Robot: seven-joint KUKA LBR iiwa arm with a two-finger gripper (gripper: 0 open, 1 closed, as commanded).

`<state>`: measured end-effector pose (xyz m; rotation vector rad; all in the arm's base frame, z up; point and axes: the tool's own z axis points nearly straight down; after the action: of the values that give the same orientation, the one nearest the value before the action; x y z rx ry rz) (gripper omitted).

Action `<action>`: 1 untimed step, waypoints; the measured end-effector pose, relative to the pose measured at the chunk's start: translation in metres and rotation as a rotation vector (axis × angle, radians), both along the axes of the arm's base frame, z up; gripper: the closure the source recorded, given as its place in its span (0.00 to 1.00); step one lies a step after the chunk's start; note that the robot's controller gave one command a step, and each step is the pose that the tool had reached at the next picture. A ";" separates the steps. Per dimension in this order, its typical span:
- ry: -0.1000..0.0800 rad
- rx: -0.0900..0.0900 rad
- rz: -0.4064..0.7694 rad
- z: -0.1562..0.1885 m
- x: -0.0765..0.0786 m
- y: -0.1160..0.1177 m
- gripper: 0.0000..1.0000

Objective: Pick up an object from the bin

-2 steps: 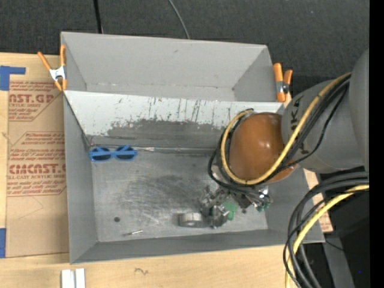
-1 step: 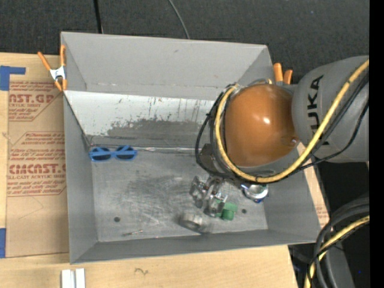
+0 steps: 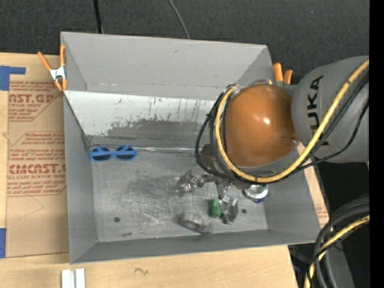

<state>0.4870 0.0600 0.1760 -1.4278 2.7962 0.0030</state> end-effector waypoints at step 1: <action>0.001 -0.001 0.190 -0.103 0.035 -0.060 0.00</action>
Offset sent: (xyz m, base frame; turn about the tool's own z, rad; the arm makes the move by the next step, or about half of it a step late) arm 0.0358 -0.0606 -0.1008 -0.1926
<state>0.5224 -0.0005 0.0731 -1.6873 2.6498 0.0035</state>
